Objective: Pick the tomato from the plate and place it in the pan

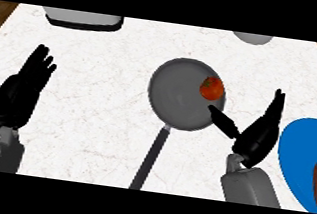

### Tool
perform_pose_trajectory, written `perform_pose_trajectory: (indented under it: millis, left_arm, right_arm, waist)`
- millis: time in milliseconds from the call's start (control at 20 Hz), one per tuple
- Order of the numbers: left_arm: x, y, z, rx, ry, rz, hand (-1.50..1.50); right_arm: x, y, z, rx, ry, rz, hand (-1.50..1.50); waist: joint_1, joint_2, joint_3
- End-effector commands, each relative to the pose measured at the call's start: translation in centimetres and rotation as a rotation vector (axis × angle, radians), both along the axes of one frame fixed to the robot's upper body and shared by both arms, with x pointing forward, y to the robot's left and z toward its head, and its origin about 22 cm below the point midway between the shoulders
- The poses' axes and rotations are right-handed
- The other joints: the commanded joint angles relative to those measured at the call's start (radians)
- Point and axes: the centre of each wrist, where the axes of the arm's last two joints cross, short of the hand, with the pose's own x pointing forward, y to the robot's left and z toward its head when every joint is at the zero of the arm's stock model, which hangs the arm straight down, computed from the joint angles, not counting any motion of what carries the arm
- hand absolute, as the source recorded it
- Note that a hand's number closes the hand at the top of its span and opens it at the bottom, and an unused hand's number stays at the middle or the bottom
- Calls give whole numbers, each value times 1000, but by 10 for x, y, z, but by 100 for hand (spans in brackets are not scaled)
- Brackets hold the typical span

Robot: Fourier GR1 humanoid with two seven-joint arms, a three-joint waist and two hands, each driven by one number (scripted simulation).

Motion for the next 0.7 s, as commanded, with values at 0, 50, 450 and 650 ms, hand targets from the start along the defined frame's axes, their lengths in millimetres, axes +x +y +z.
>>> perform_pose_trajectory:
  millis: [0, 50, 450, 650]
  left_arm:
    - [-3, 1, -11, -4, 13, 14, 0]
    - [-1, 16, 2, 6, -3, 14, 0]
    - [9, -1, -3, 1, -18, -21, 0]
    - [-7, -2, 0, -5, -2, -30, 0]
  right_arm:
    - [-57, 5, 17, 150, -150, 13, -150]
    - [-71, 9, 18, 165, -160, 40, -150]
    - [-175, -12, 6, 126, -166, 66, -150]
    - [-194, -7, 4, 100, -167, 43, -150]
  waist:
    - [-20, -4, 0]
    - [-5, 0, 0]
    - [16, 9, 0]
    - [25, 9, 0]
